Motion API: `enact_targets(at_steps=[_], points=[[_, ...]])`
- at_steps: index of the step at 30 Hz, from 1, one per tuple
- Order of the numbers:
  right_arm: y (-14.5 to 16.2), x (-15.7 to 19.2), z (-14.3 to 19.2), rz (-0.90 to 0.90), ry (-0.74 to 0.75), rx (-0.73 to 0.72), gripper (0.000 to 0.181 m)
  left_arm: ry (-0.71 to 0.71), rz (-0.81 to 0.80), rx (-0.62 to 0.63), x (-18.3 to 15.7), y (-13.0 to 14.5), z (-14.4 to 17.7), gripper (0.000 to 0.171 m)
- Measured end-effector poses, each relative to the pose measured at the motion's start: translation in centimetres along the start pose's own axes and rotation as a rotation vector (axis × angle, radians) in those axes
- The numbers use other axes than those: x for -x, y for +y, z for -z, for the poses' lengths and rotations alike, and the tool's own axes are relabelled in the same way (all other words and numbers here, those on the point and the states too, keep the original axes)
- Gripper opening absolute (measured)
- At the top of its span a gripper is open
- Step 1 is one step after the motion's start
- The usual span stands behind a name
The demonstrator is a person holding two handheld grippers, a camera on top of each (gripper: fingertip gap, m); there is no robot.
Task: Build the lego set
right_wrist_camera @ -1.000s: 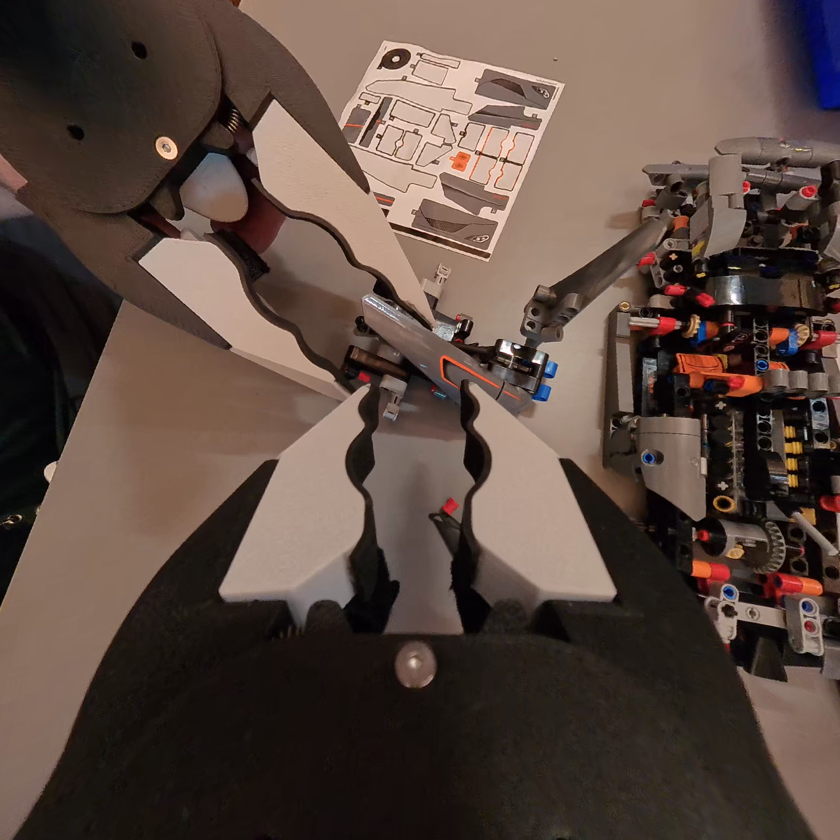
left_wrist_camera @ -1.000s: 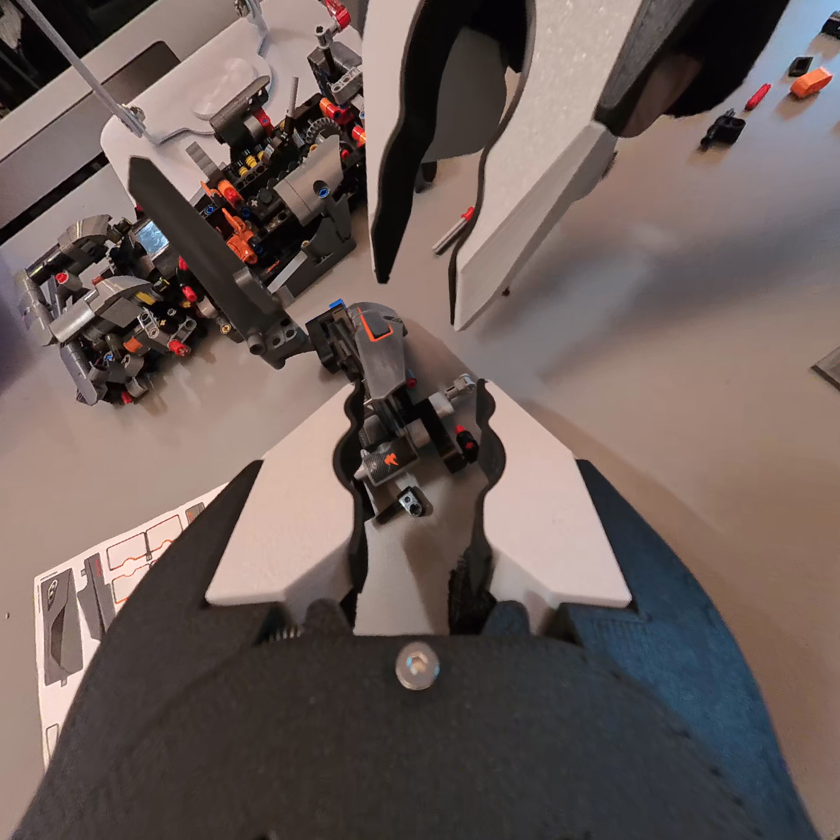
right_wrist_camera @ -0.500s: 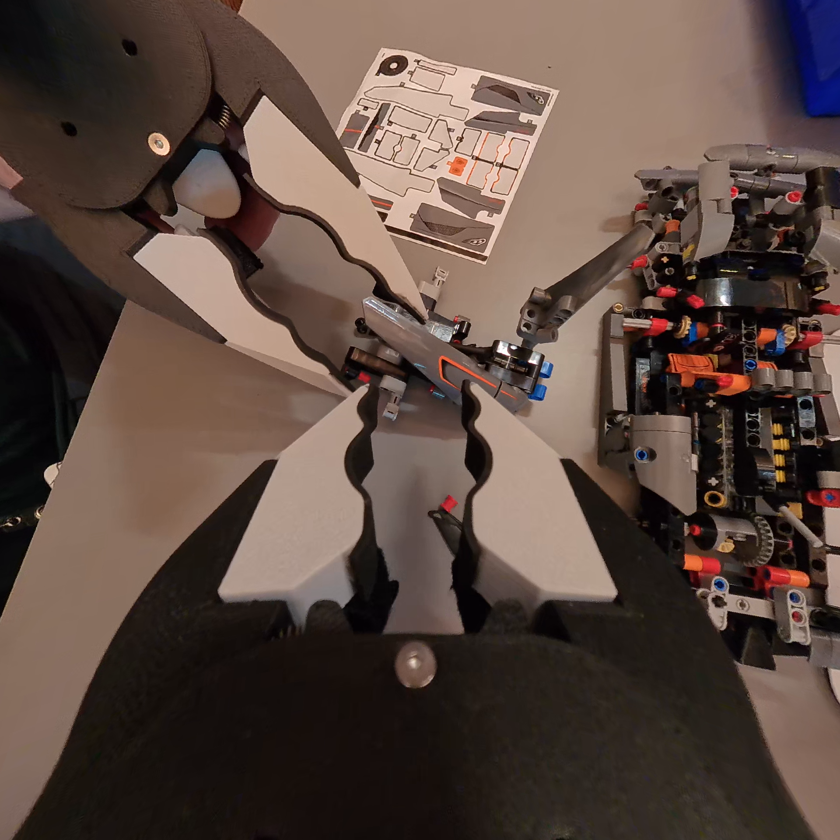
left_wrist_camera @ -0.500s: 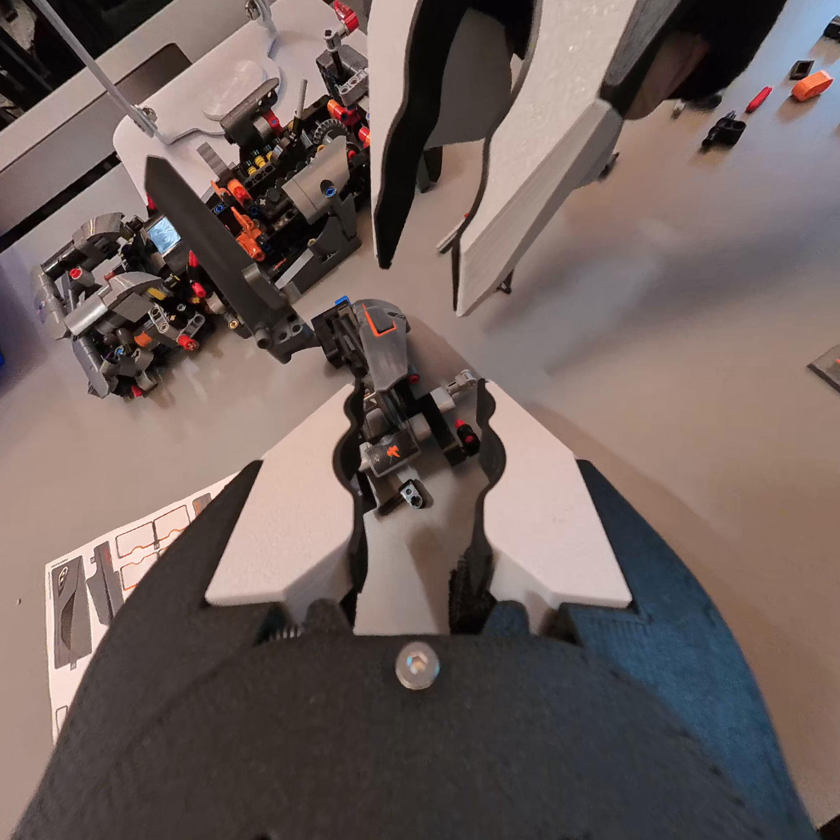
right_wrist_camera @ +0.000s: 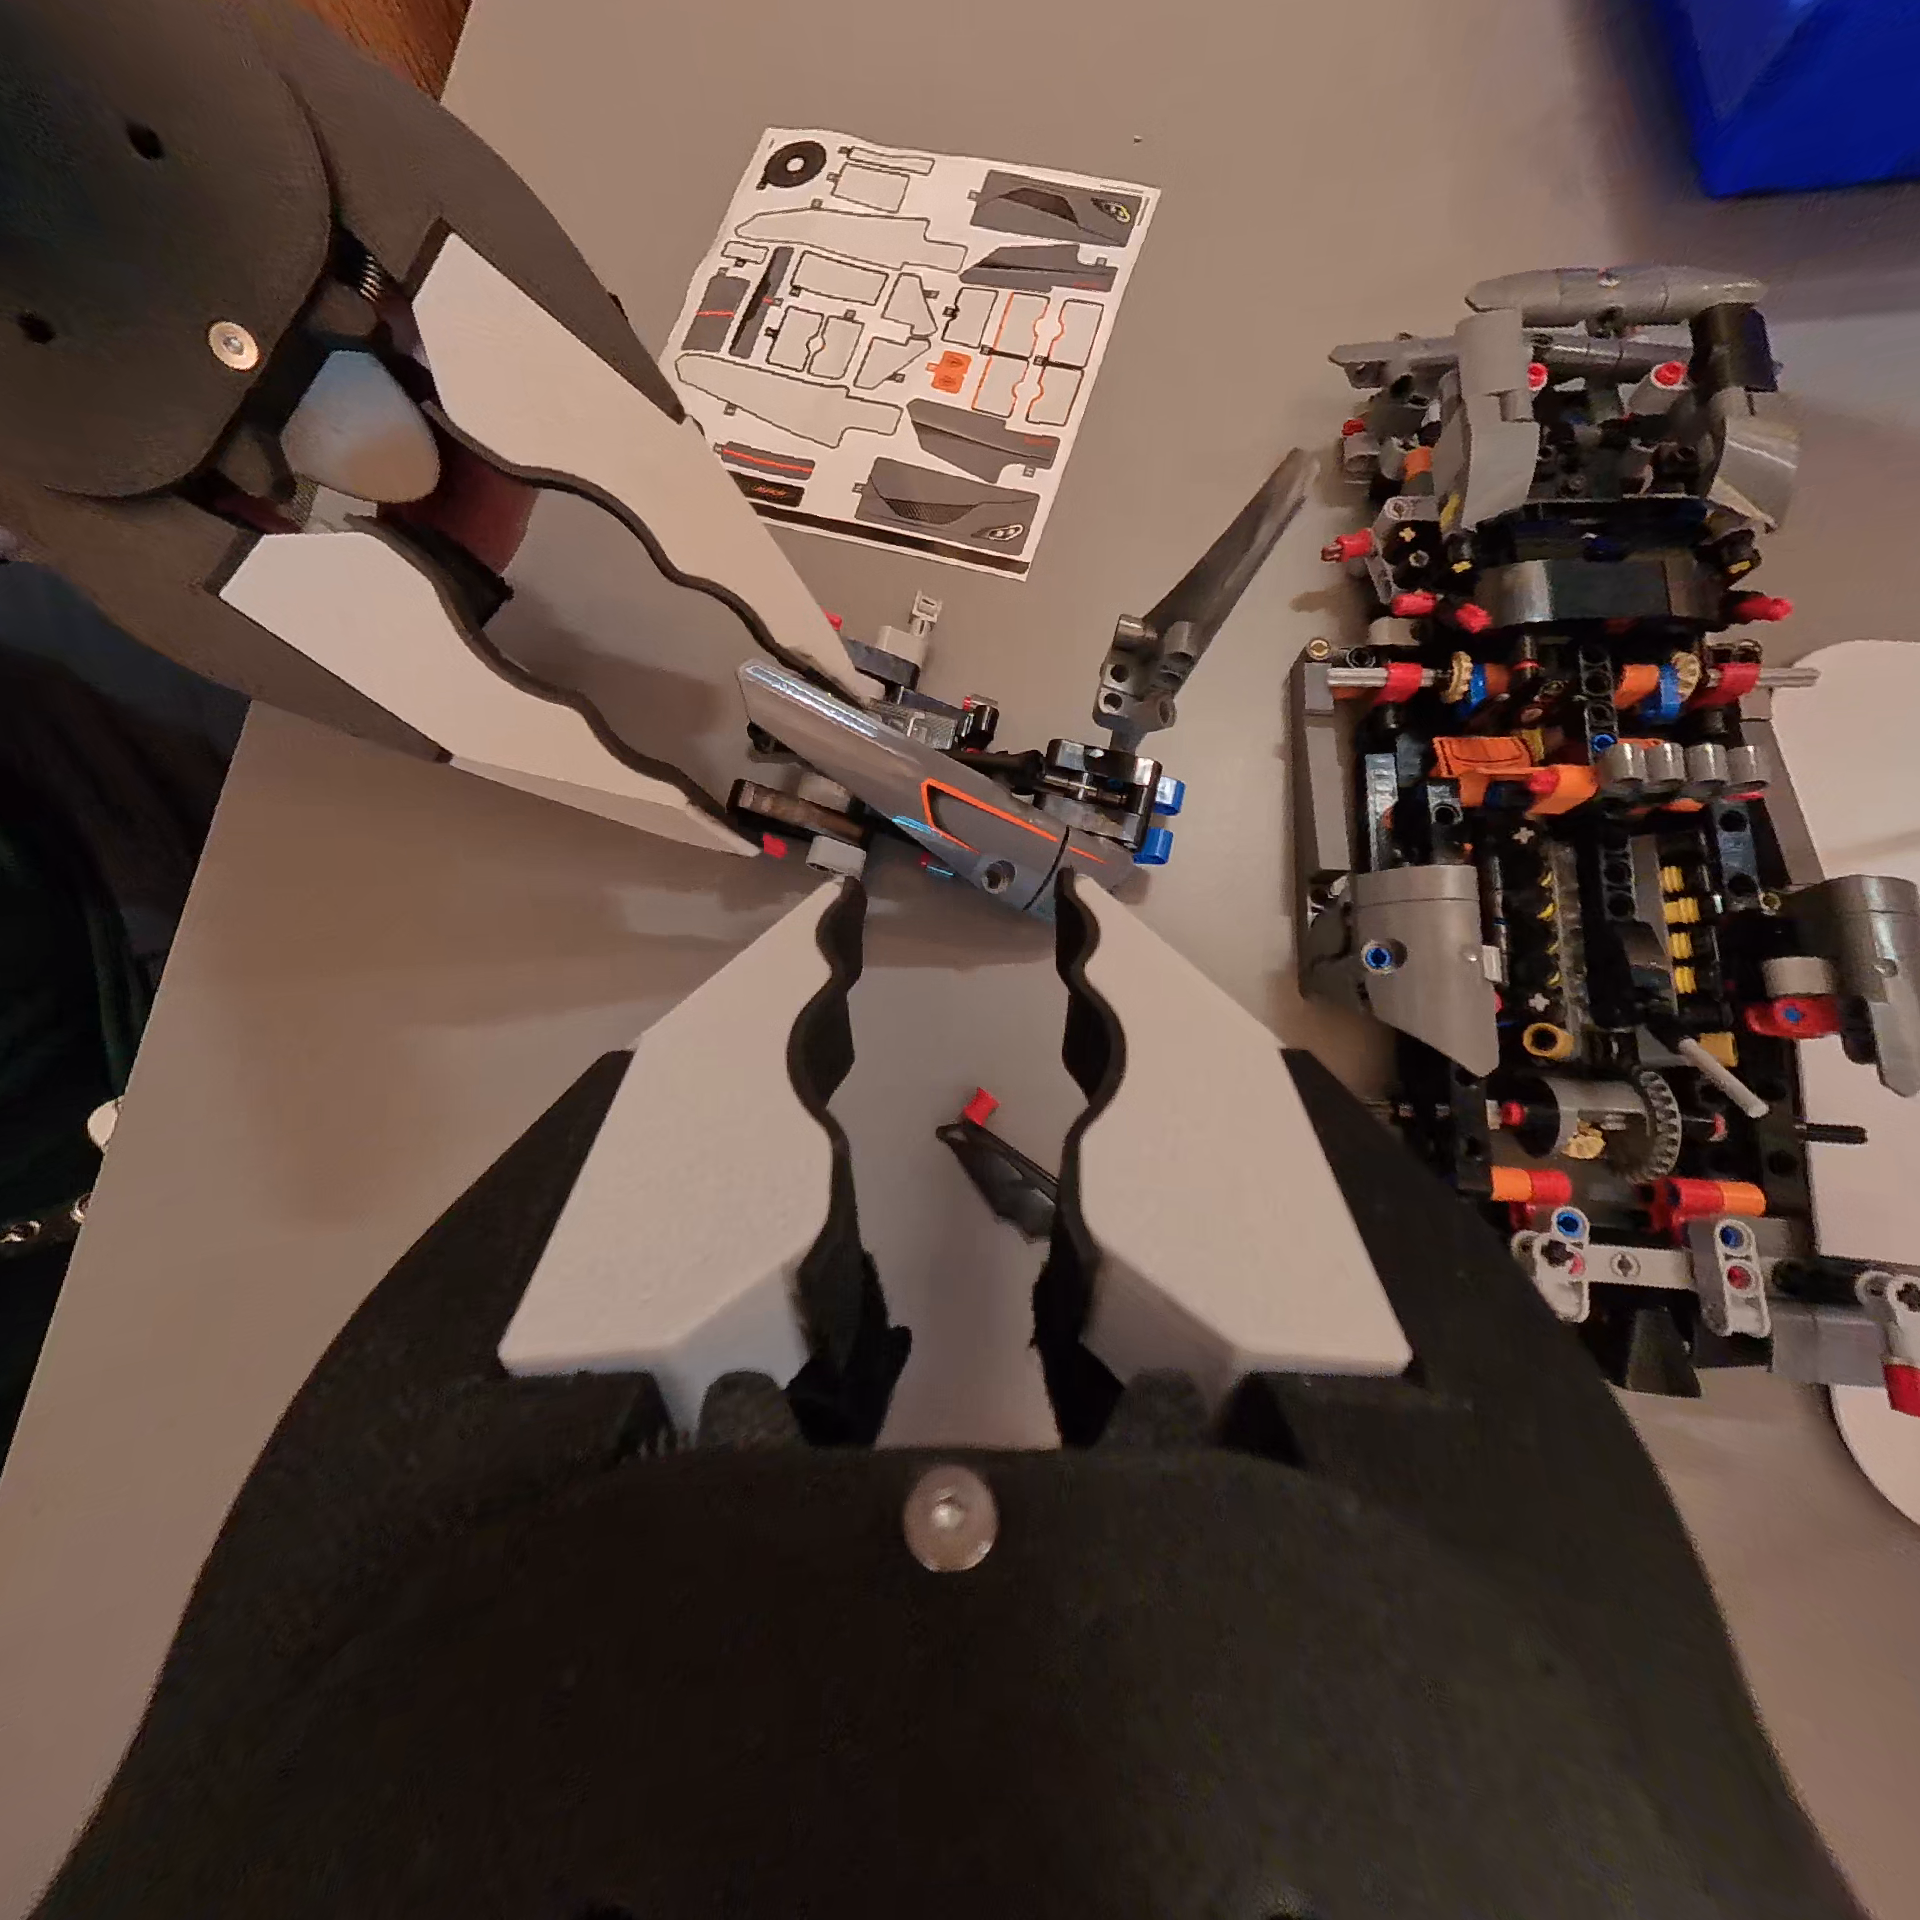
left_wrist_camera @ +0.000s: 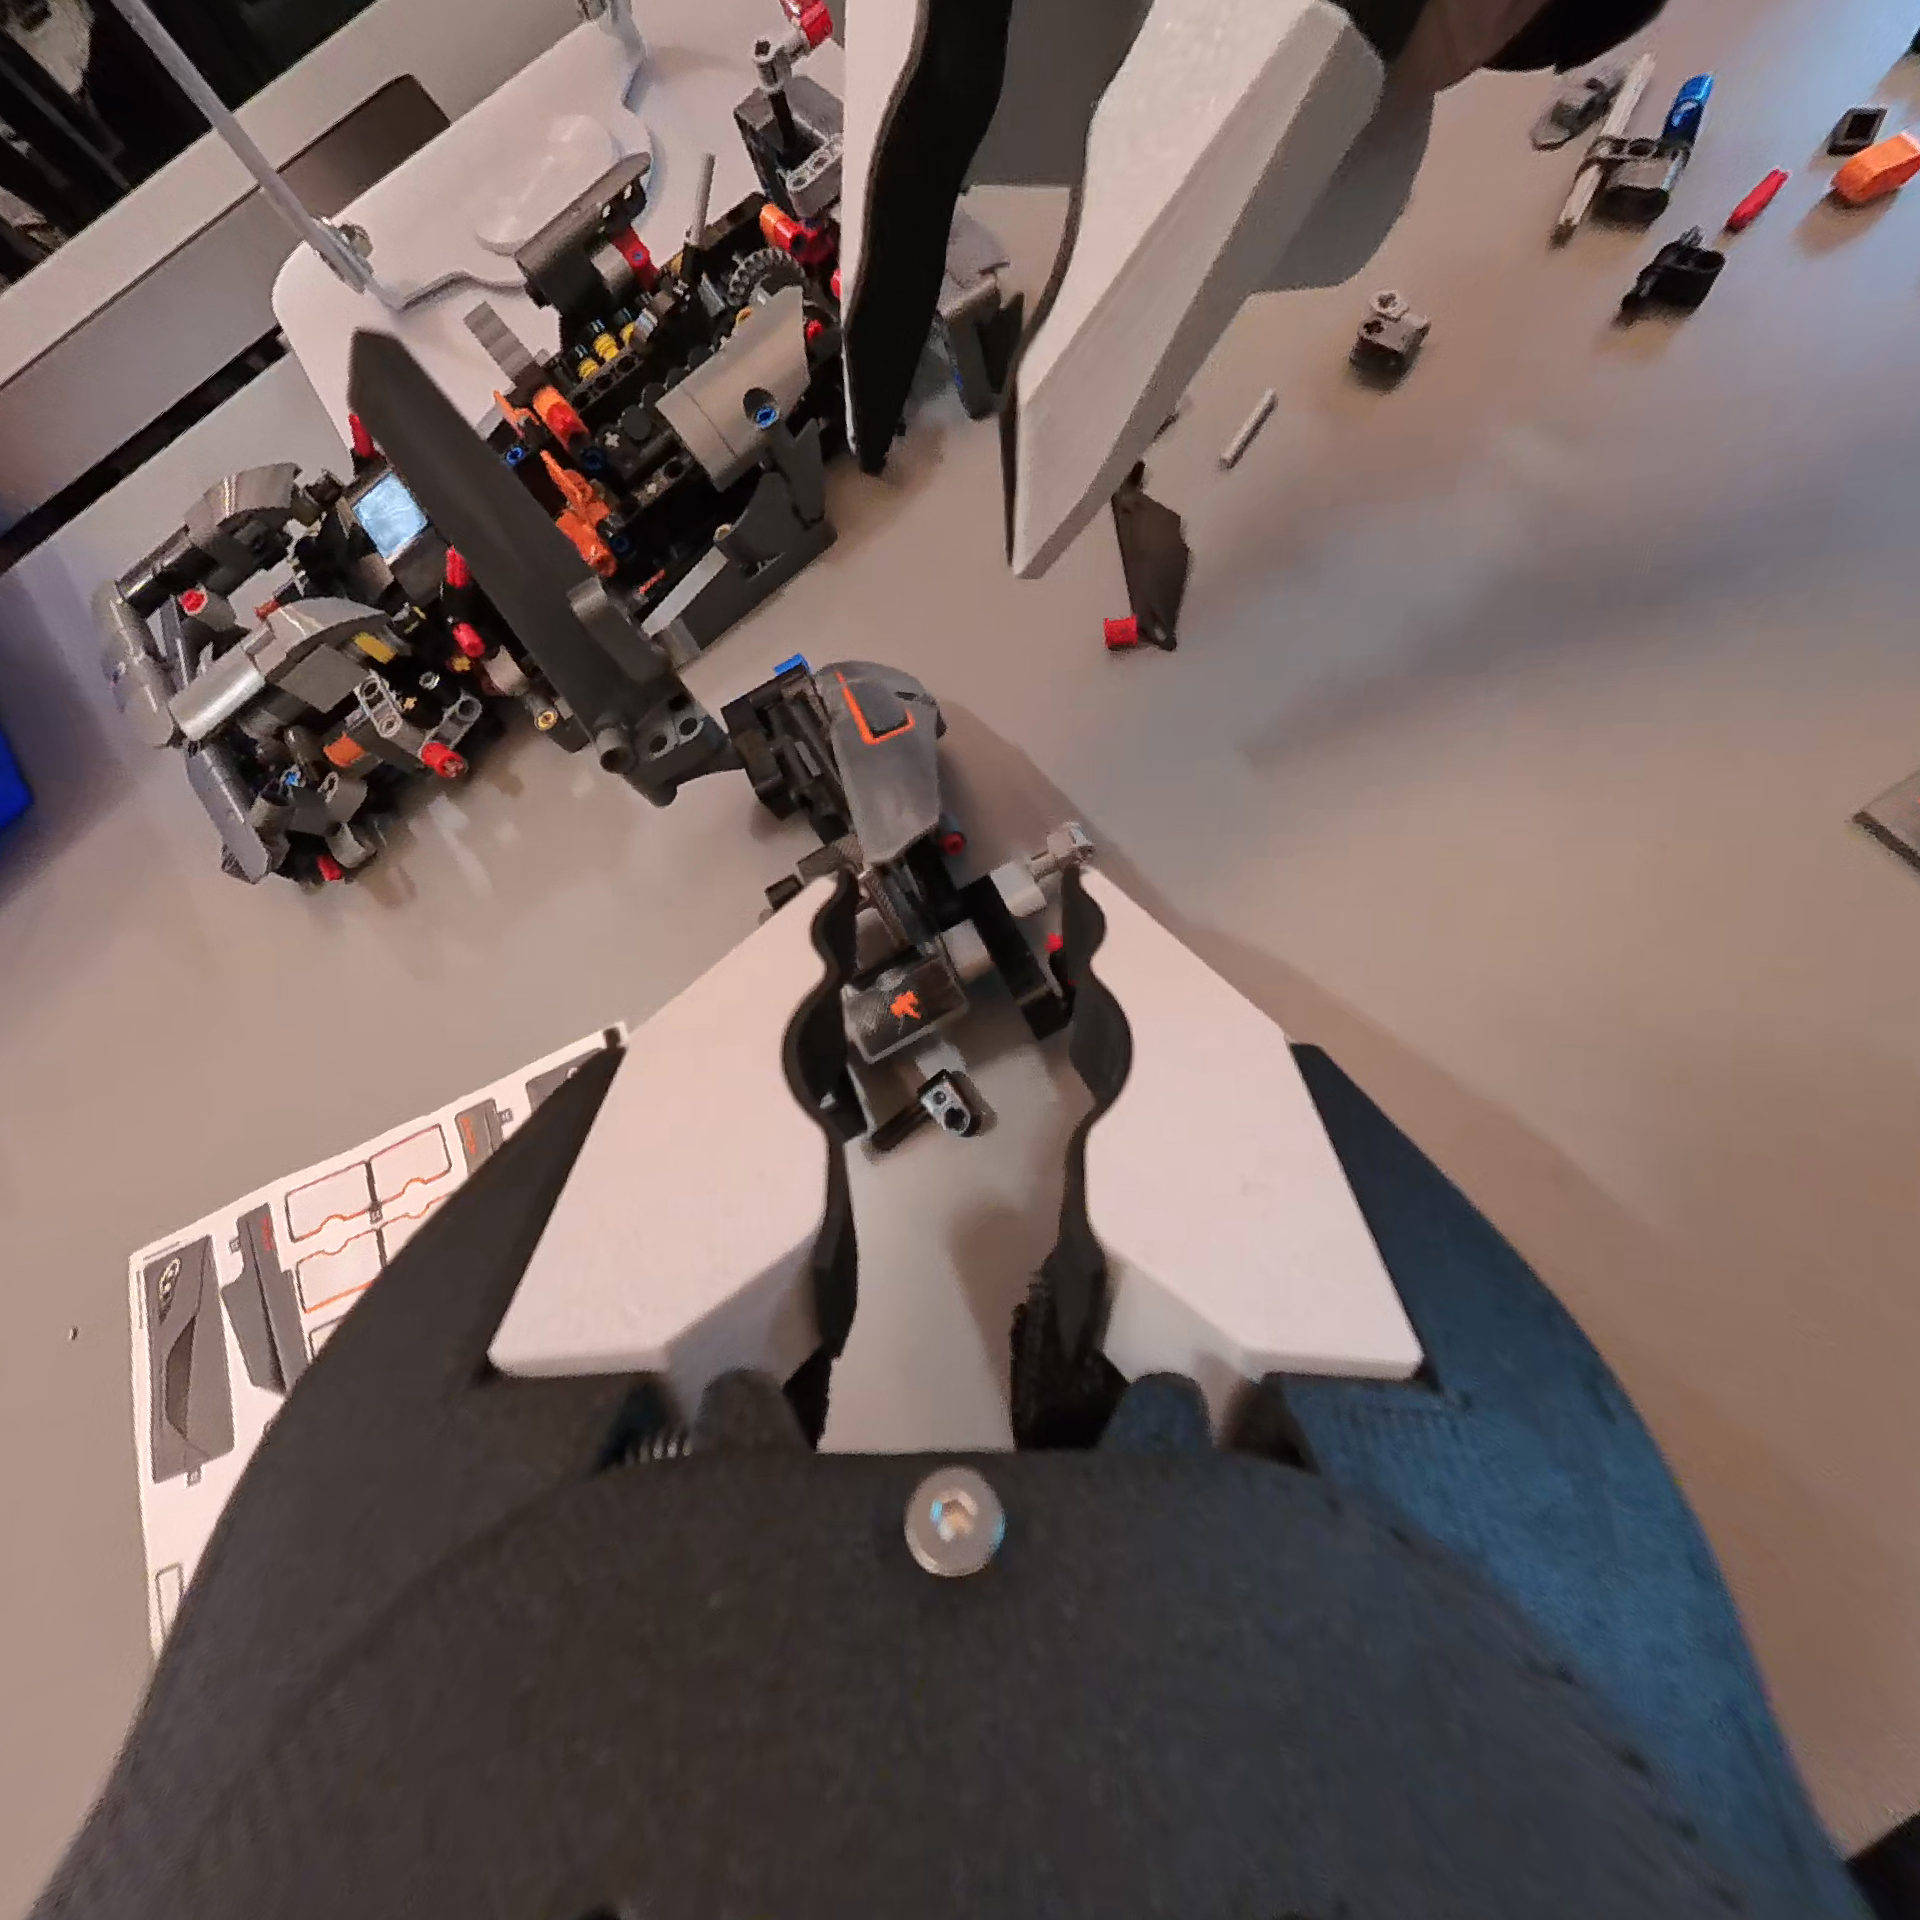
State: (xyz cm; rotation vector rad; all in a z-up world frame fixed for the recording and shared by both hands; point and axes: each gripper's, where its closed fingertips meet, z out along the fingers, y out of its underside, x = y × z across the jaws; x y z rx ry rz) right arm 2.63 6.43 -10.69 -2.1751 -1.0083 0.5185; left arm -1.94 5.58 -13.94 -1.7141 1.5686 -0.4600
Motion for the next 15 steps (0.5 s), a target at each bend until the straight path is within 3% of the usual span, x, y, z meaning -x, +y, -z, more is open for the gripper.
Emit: enact_targets(at_steps=[10,15], points=[[1.4,0.0,-0.8,0.059,0.010,0.076,0.041,-0.069,-0.055,-0.008,1.2,-2.1,-0.1,0.000],[2.0,0.1,-2.4,0.121,0.030,0.105,0.045,-0.063,-0.090,-0.011,1.3,-3.2,-0.6,0.000]])
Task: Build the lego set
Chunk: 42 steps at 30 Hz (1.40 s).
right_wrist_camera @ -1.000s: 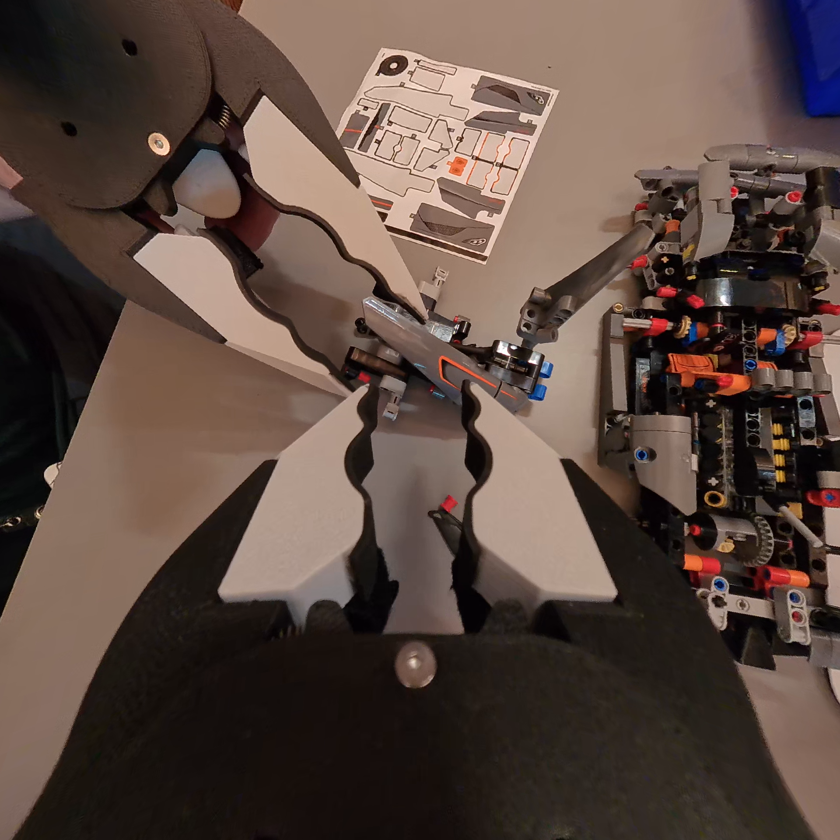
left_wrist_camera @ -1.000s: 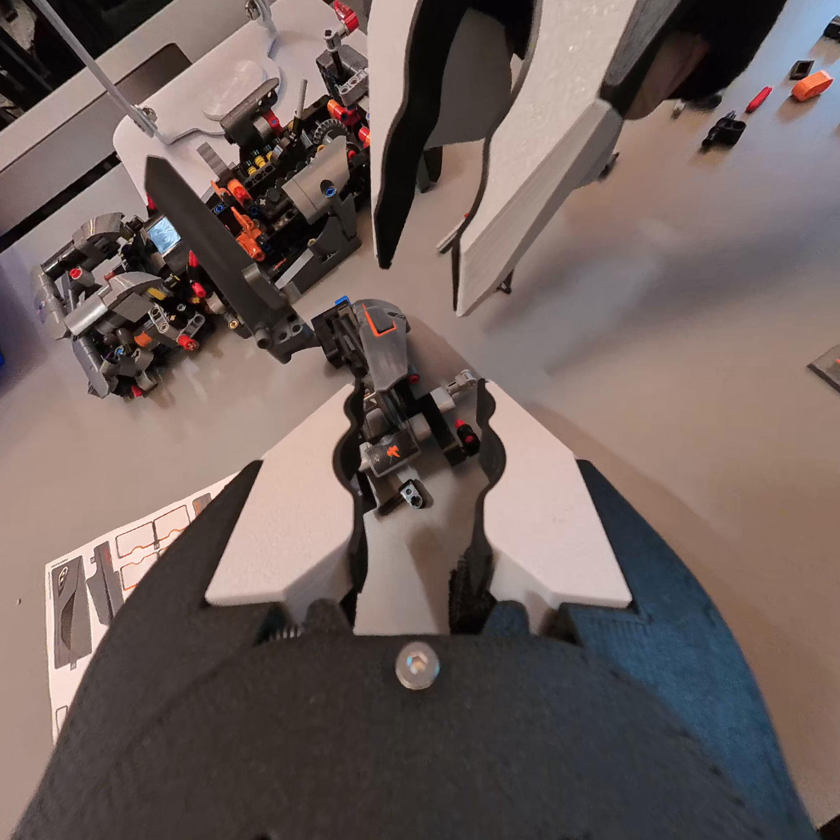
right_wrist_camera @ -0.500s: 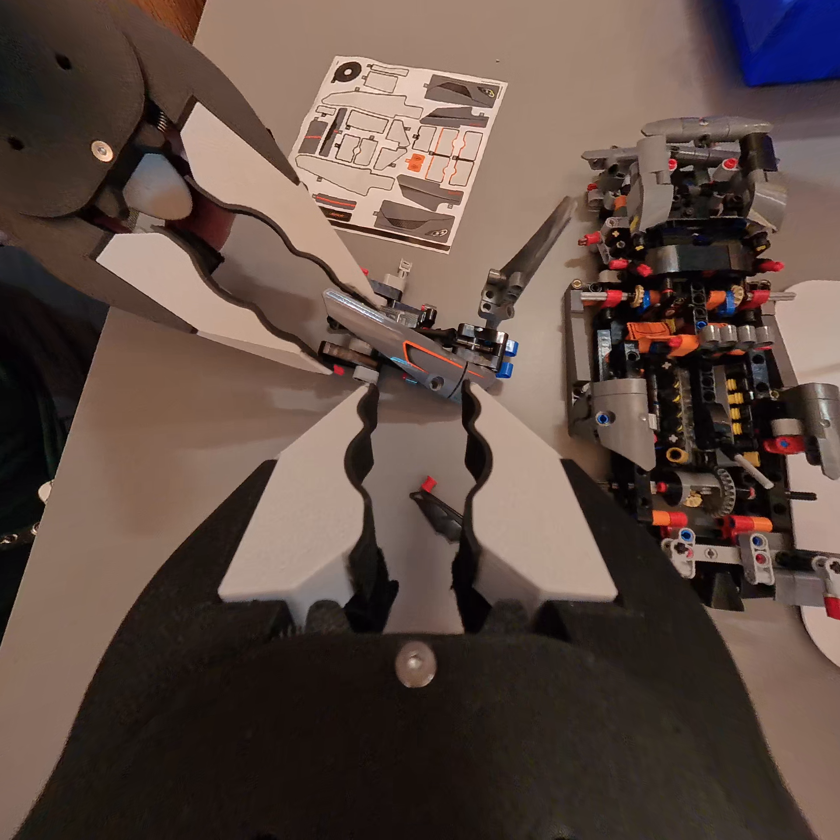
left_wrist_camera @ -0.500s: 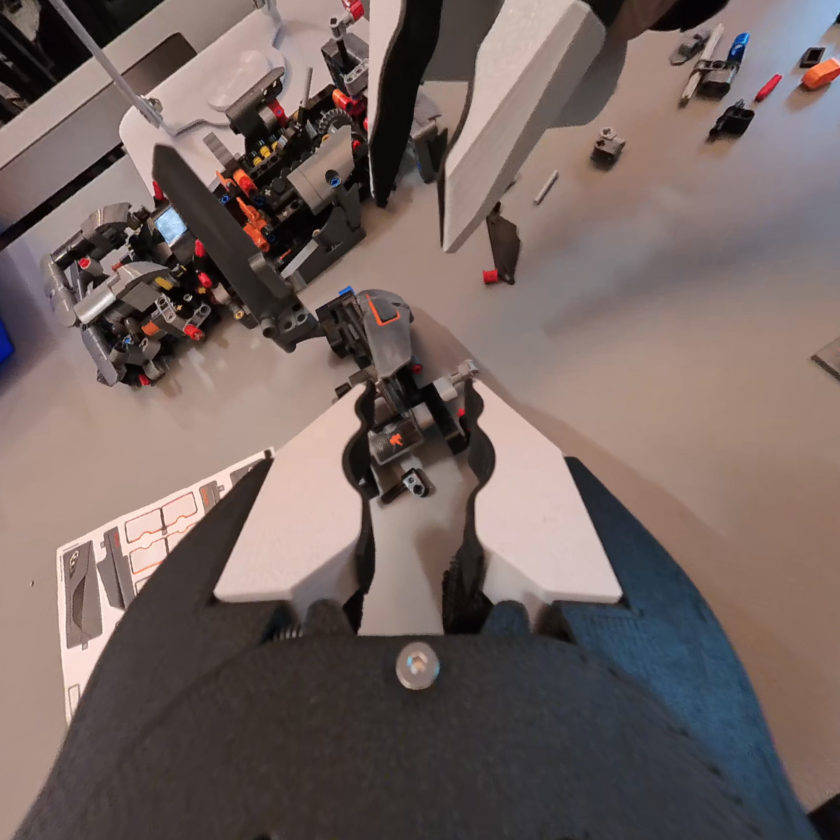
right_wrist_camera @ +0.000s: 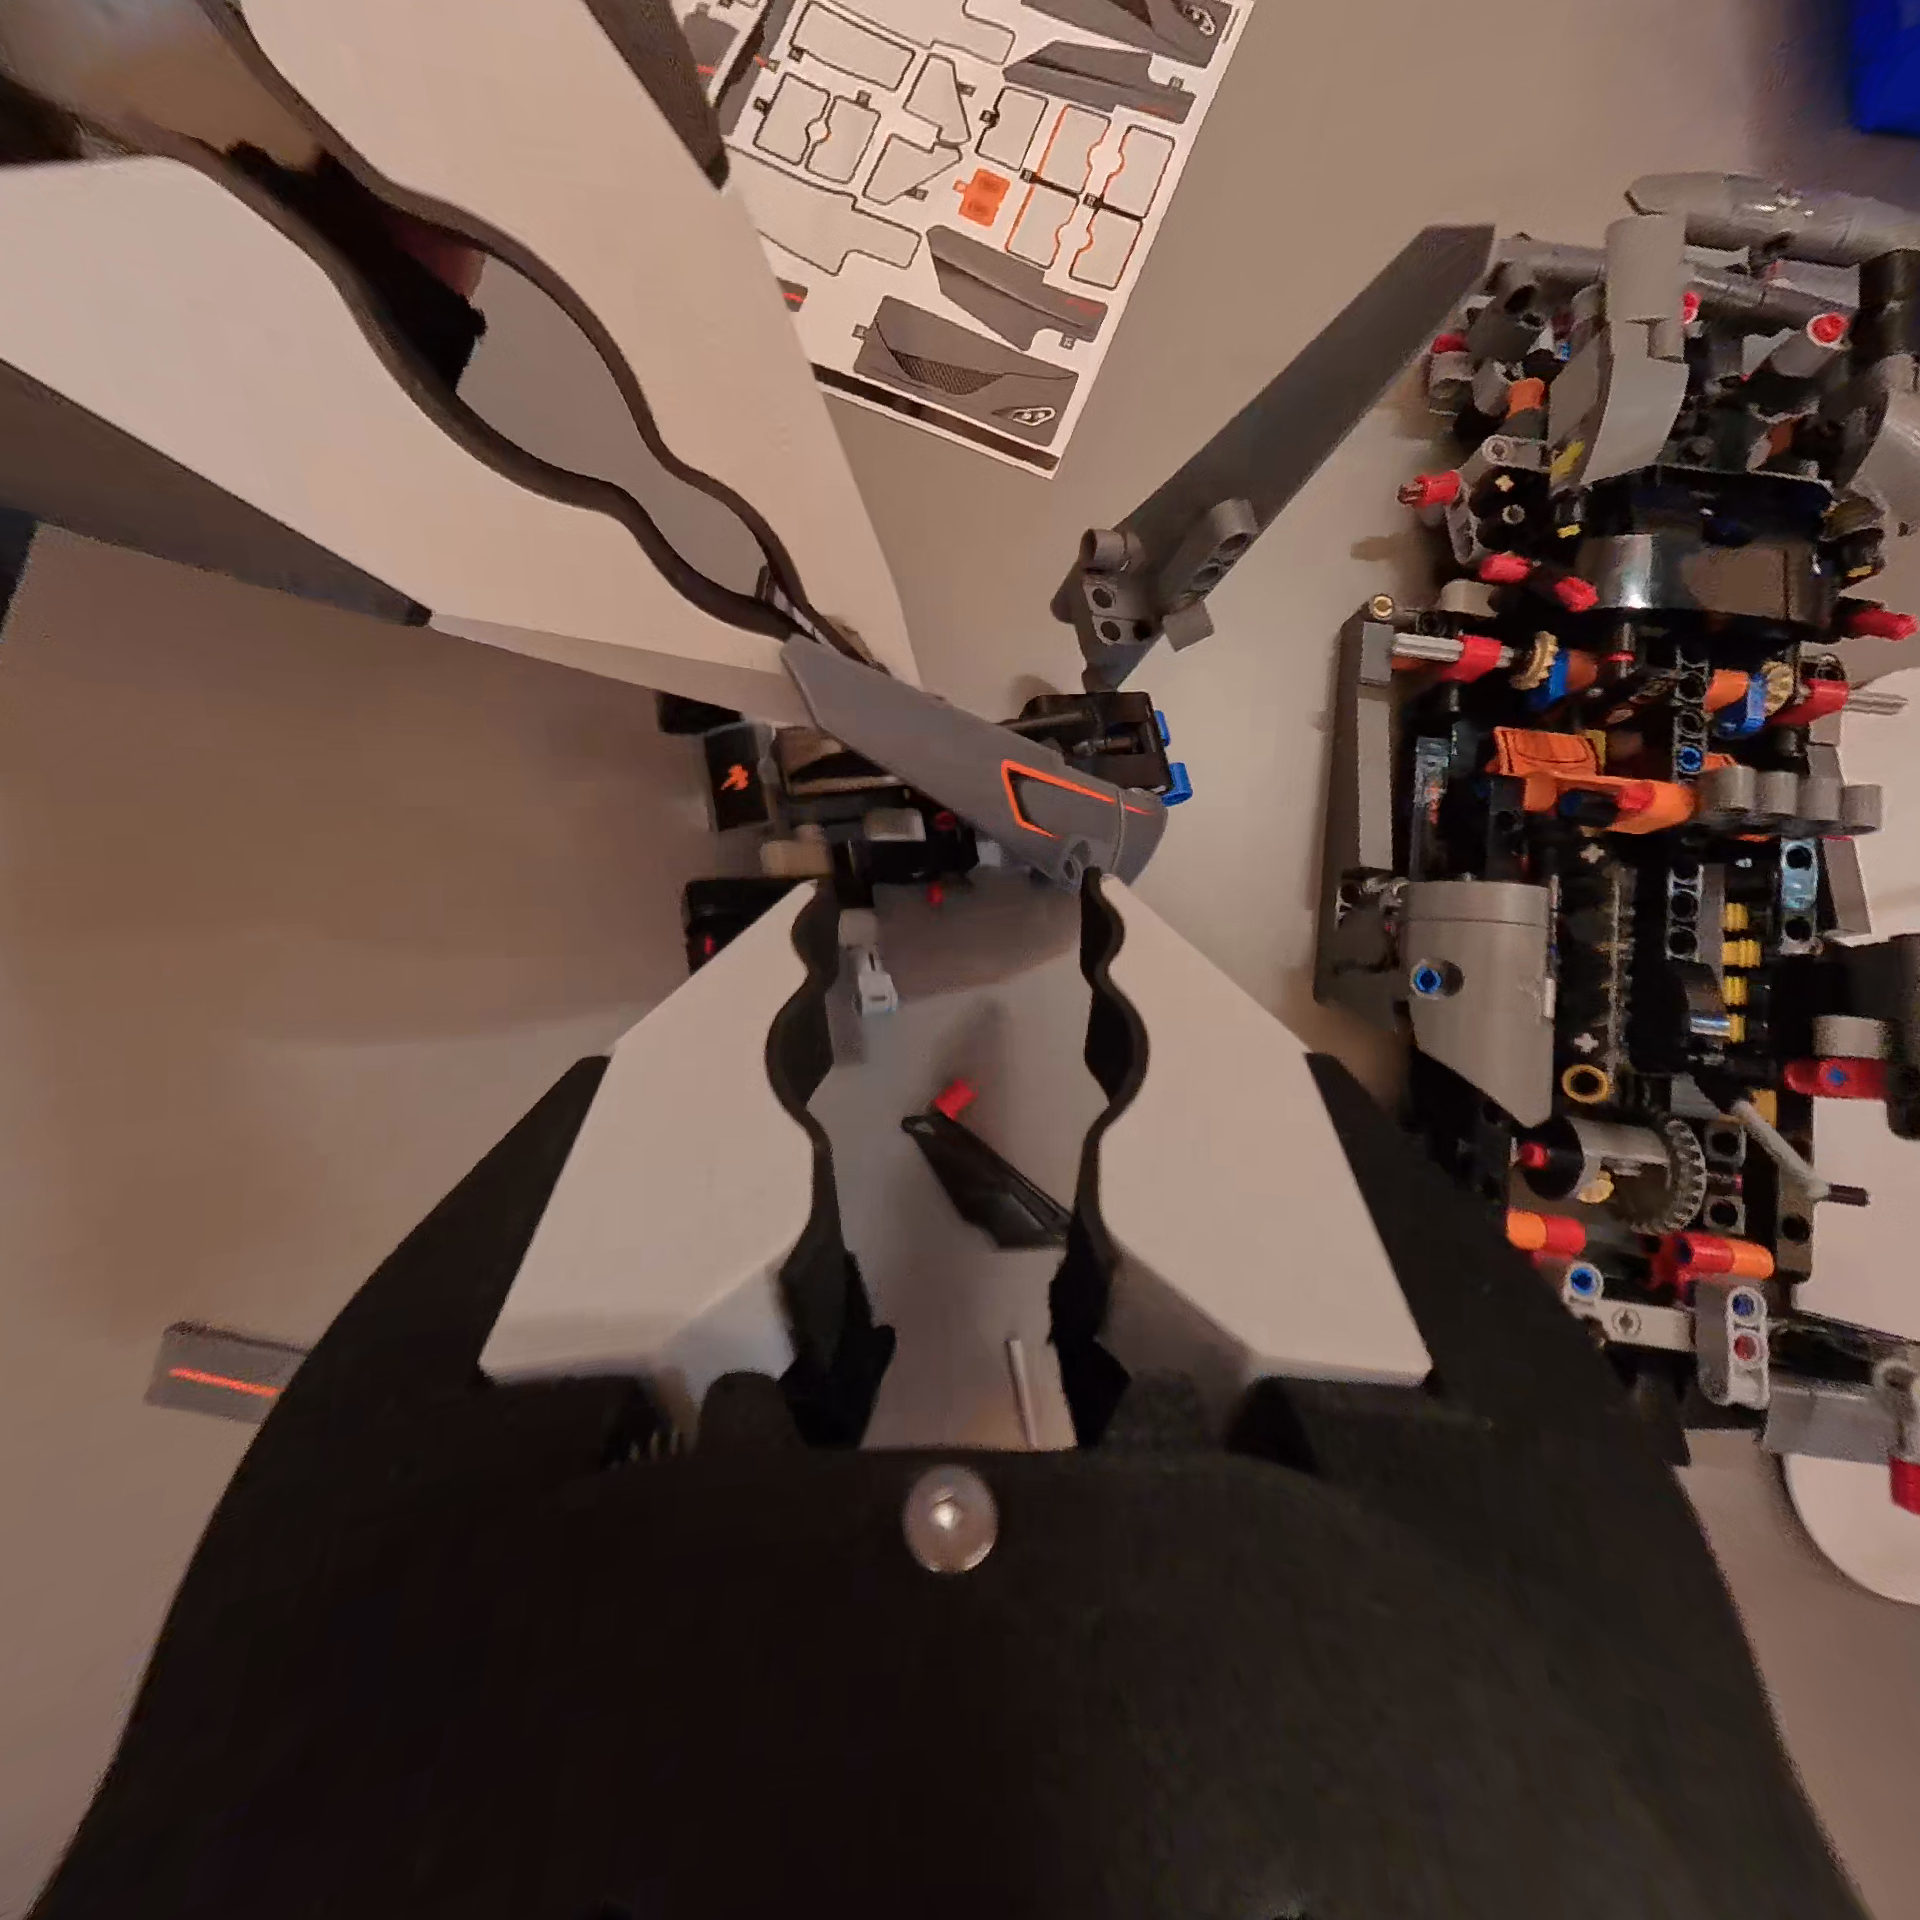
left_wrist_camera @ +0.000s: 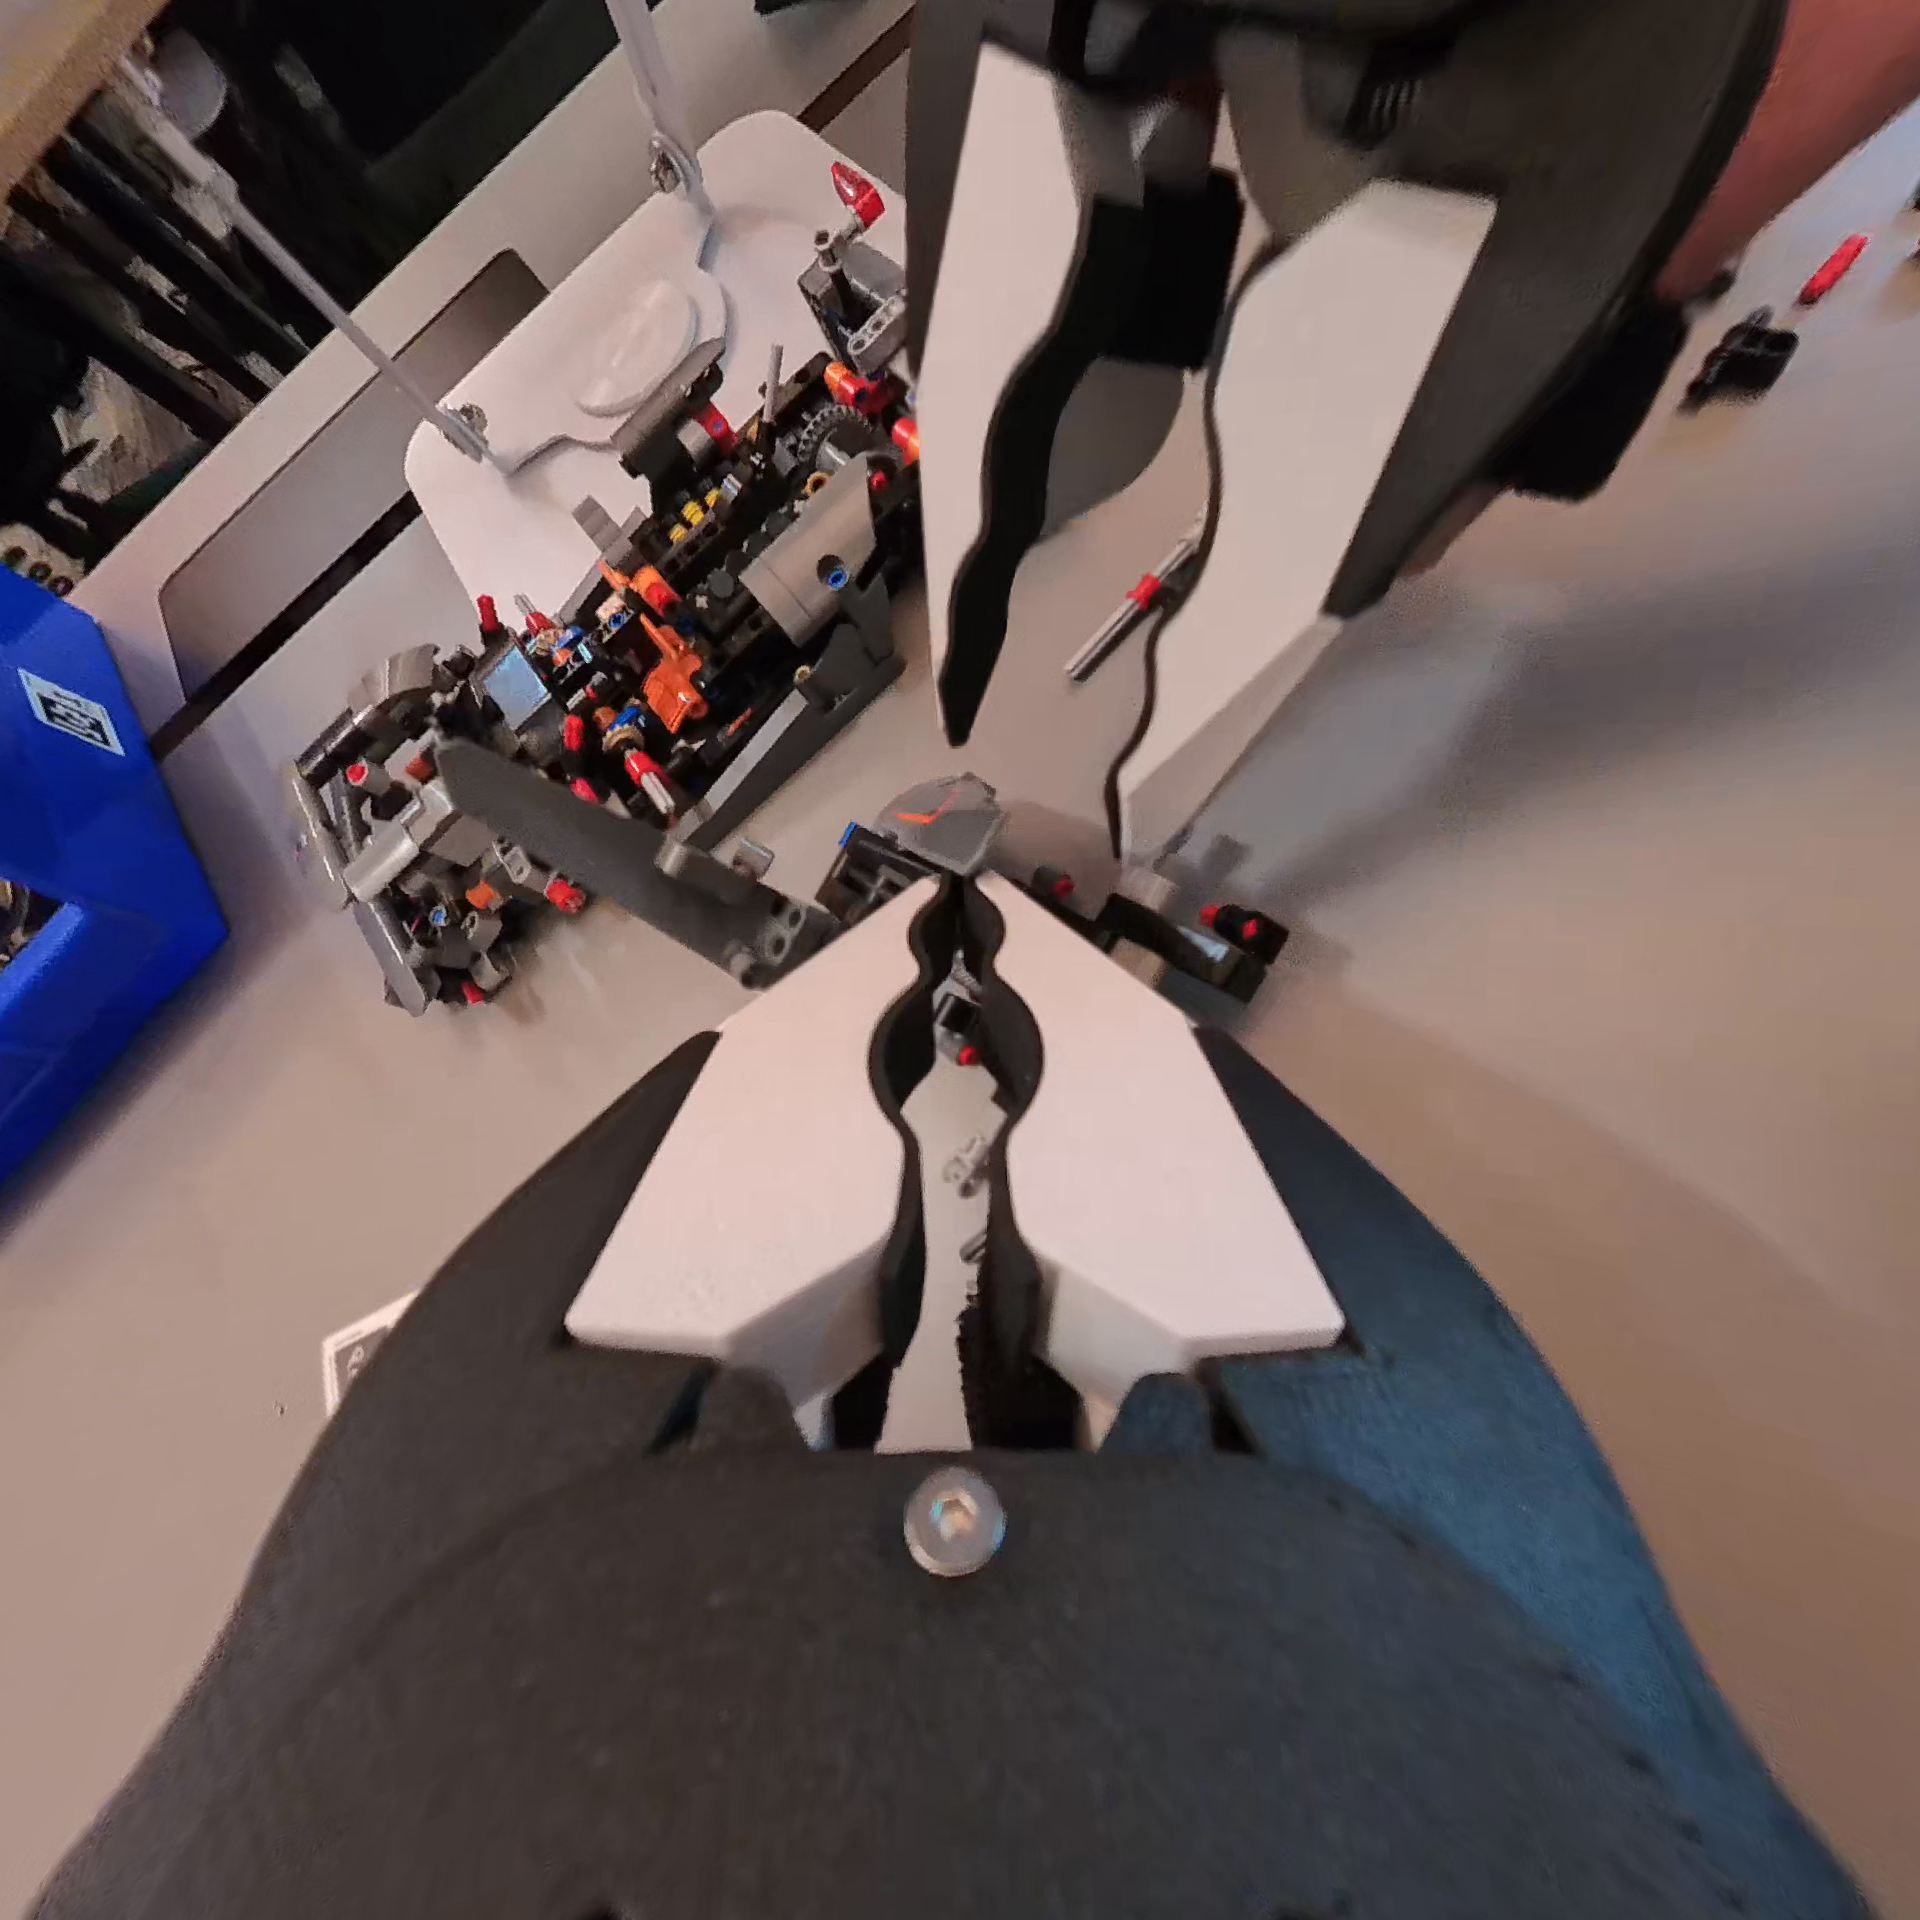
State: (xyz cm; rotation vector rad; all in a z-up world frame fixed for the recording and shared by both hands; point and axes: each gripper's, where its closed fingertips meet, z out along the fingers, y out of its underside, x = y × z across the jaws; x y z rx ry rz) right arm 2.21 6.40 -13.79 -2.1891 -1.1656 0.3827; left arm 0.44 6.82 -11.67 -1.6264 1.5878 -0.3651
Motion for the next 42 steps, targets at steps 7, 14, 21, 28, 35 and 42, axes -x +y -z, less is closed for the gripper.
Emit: enact_targets(at_steps=[7,14,21,28,35,42], points=[[0.6,-0.6,-1.1,0.085,0.078,0.037,0.045,0.040,-0.006,-0.031,0.2,-1.8,-0.2,0.000],[0.5,-1.3,-1.0,0.085,0.112,0.018,0.025,0.102,0.014,-0.076,-0.3,-2.9,-0.4,0.000],[0.5,-1.9,-0.9,0.058,0.131,-0.005,0.008,0.127,0.057,-0.106,-0.1,-3.4,-0.8,0.000],[0.6,-1.9,-0.7,0.046,0.115,-0.010,0.008,0.147,0.083,-0.132,0.1,-3.8,-0.9,0.000],[0.6,-2.0,-0.2,0.020,0.095,-0.022,0.008,0.141,0.101,-0.146,0.7,-4.0,-0.8,0.000],[0.3,-1.7,0.0,0.011,0.073,-0.044,0.007,0.143,0.102,-0.142,0.2,-3.4,-0.6,0.000]])
